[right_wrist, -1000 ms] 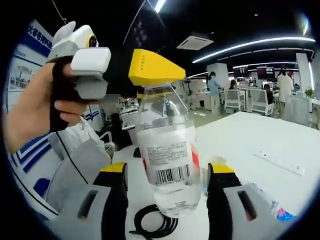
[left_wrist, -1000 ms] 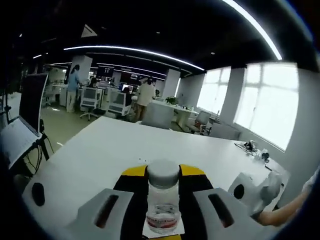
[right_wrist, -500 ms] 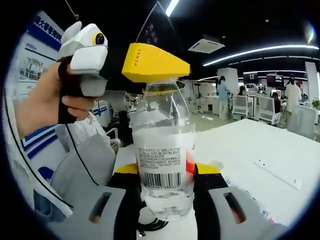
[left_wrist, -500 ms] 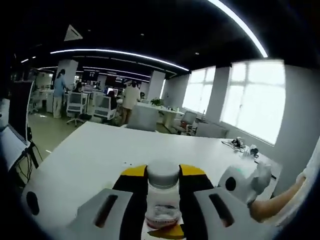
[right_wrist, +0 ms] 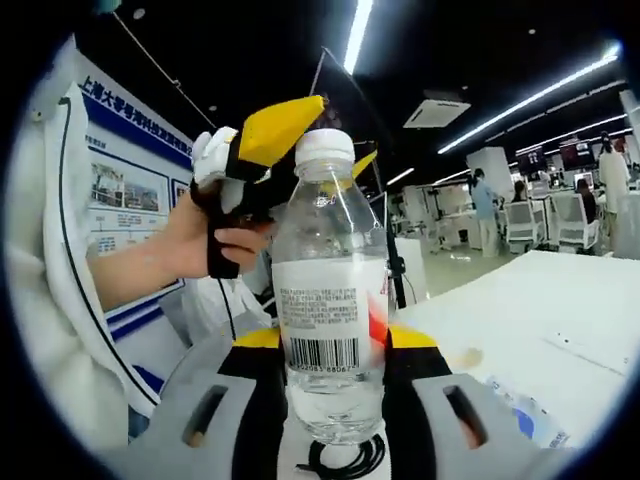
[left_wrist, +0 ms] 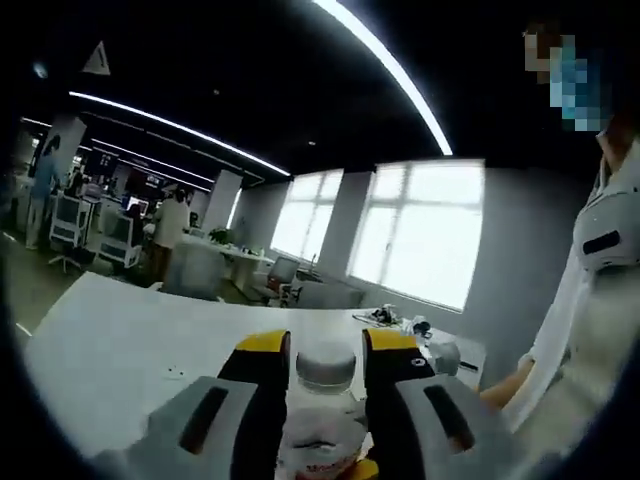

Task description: Arrange the tabletop items into an orderly group along one side of the table until the central work area is clear of visible clutter.

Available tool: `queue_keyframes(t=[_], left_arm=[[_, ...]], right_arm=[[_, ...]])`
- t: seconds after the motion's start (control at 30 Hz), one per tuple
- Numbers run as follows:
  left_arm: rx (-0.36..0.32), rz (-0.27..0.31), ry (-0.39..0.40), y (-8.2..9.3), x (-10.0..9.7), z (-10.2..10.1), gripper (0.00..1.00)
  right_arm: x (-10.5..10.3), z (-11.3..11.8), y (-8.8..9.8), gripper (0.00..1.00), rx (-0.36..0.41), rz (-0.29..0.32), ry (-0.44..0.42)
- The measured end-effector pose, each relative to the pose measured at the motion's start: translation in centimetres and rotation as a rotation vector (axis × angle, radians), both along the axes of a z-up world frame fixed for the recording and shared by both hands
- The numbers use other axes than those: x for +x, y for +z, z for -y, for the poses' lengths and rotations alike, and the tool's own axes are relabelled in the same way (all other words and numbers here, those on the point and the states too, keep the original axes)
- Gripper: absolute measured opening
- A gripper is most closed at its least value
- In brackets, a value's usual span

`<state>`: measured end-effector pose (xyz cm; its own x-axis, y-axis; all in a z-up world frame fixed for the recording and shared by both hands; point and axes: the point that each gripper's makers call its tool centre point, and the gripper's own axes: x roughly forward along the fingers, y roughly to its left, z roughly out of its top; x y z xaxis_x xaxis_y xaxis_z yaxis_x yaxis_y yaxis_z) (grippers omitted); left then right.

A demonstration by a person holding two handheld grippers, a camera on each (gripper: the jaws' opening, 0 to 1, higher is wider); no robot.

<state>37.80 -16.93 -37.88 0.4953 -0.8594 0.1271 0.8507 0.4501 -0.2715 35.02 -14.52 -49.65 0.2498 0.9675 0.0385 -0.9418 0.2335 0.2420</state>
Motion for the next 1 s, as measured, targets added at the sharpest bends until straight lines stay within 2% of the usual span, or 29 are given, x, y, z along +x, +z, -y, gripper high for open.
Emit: queue_keyframes(t=[0.07, 0.13, 0.2, 0.27, 0.33, 0.4, 0.53, 0.57, 0.63, 0.67, 0.7, 0.9, 1.0], left_arm=[[0.009, 0.005, -0.078, -0.3, -0.5, 0.0, 0.55], [0.065, -0.011, -0.125, -1.6, -0.6, -0.2, 0.58], [0.087, 0.023, -0.202, -2.0, -1.4, 0.1, 0.52], [0.045, 0.016, -0.275, -1.7, -2.0, 0.2, 0.44], [0.014, 0.009, -0.366, -1.4, -2.9, 0.5, 0.42], [-0.006, 0.047, -0.392, -0.9, -3.1, 0.8, 0.45], [0.004, 0.031, -0.411, -1.2, -2.5, 1.3, 0.42], [0.009, 0.031, -0.424, -1.4, -2.6, 1.4, 0.37], [-0.006, 0.045, -0.513, -1.2, -4.2, 1.7, 0.23], [0.006, 0.044, -0.475, -1.5, -3.6, 1.6, 0.21], [0.009, 0.037, -0.486, -1.6, -3.7, 1.7, 0.21], [0.056, 0.033, -0.490, -2.2, -4.1, 1.6, 0.19], [0.049, 0.024, -0.464, -2.4, -3.6, 1.3, 0.18]], right_arm=[[-0.4, 0.2, 0.3, 0.35, 0.031, -0.018, 0.021], [-0.7, 0.4, 0.5, 0.35, 0.036, -0.014, 0.039], [-1.4, 0.5, 0.9, 0.35, 0.048, -0.007, 0.079], [-1.8, 0.6, 1.1, 0.35, 0.060, -0.016, 0.107], [-2.0, 0.8, 1.1, 0.35, 0.068, -0.024, 0.122], [-2.3, 0.8, 1.1, 0.35, 0.071, -0.030, 0.140], [-3.3, 0.7, 1.1, 0.36, 0.066, -0.036, 0.182], [-3.4, 0.6, 1.0, 0.36, 0.068, -0.040, 0.185], [-3.5, 0.6, 0.9, 0.36, 0.077, -0.062, 0.192], [-3.6, 0.4, 1.1, 0.36, 0.075, 0.008, 0.192], [-4.1, 0.4, 0.7, 0.36, 0.067, -0.058, 0.196], [-3.9, 0.1, 0.0, 0.38, 0.045, -0.023, 0.173], [-3.5, 0.1, -0.1, 0.39, 0.051, -0.033, 0.154]])
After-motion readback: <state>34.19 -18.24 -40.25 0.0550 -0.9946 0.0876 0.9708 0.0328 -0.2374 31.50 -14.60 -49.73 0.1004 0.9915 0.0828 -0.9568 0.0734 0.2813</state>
